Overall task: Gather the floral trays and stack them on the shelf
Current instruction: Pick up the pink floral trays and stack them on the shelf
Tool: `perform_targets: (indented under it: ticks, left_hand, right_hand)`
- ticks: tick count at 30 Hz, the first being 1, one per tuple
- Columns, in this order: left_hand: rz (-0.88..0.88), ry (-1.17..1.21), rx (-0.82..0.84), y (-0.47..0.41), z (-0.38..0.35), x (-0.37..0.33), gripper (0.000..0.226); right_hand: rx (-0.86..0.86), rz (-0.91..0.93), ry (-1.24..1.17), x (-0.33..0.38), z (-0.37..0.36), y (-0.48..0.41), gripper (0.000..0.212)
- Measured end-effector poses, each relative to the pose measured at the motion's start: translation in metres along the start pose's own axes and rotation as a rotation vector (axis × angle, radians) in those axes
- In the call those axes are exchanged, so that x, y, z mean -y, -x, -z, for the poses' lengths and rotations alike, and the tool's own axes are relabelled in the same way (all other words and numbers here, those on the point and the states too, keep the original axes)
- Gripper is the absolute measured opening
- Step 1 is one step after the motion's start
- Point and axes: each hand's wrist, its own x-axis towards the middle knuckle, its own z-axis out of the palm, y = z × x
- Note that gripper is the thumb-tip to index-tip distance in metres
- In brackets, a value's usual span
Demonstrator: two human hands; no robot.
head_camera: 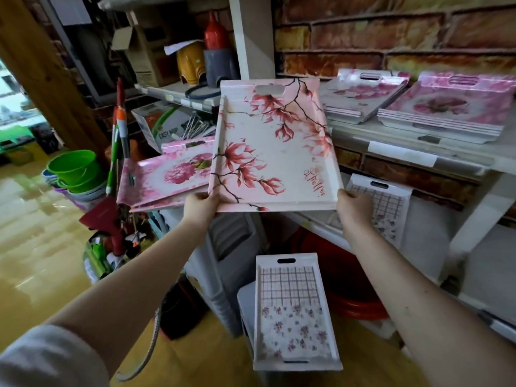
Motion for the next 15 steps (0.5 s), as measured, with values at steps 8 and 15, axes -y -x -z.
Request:
perform_targets:
  ticks: [8, 15]
  left_hand:
    - [-0.067, 0.022, 0.160, -0.088, -0.002, -0.011, 0.015]
    - [-0.140, -0.062, 0.312, -0.159, 0.017, -0.032, 0.026]
  right_hand:
    - [-0.162, 0.038, -0.046, 0.014, -0.047, -0.011, 0.039]
    - [-0.328, 0.041, -0.113, 0.032, -0.102, -0.001, 0.038]
